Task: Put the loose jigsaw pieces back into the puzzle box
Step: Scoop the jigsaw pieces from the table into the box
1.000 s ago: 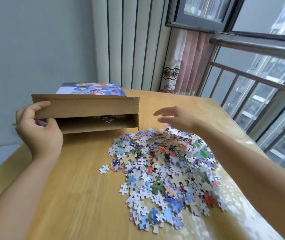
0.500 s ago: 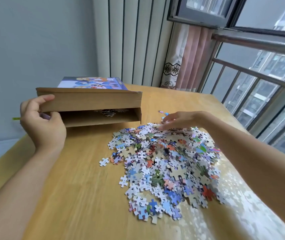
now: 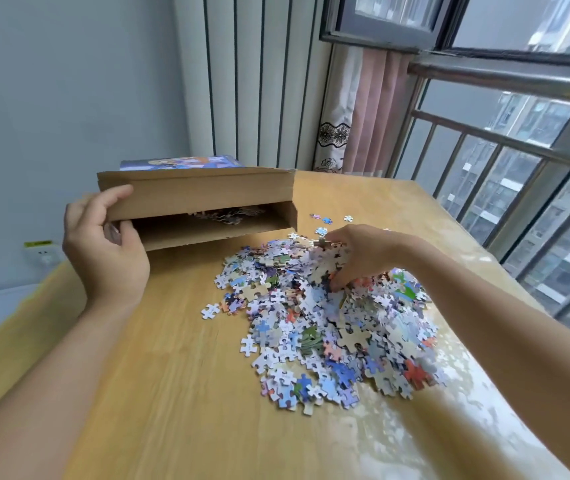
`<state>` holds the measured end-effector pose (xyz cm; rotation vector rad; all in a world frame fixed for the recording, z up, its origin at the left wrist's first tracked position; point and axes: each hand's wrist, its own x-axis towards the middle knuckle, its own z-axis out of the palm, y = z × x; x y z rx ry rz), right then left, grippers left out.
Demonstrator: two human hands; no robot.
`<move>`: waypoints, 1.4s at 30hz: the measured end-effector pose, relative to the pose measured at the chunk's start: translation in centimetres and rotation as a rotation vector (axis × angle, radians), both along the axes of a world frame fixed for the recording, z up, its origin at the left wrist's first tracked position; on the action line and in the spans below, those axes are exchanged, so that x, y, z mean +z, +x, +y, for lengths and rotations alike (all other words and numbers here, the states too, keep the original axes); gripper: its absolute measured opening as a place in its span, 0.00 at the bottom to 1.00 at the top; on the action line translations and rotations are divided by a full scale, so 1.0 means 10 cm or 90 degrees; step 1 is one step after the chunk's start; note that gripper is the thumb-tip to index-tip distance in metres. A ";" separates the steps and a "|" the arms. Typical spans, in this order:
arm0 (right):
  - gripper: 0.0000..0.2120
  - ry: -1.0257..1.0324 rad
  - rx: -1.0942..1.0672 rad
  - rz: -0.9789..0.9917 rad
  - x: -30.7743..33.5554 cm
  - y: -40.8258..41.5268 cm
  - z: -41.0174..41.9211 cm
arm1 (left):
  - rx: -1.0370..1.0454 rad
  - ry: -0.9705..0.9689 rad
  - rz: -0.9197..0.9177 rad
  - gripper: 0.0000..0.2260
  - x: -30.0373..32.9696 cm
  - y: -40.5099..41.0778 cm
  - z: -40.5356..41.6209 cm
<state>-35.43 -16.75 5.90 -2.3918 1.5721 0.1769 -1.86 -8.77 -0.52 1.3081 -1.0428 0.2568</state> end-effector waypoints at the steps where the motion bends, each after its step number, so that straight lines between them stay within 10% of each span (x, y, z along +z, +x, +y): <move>1: 0.44 -0.021 0.000 -0.016 0.00 0.00 0.03 | -0.004 0.006 -0.008 0.23 0.01 -0.01 0.01; 14: 0.18 -0.246 0.078 -0.204 0.33 0.13 0.34 | -0.027 0.041 0.023 0.24 0.25 -0.07 0.12; 42: 0.20 -0.436 0.199 -0.085 1.19 0.81 -0.06 | -0.171 0.177 0.095 0.30 1.67 -0.52 0.12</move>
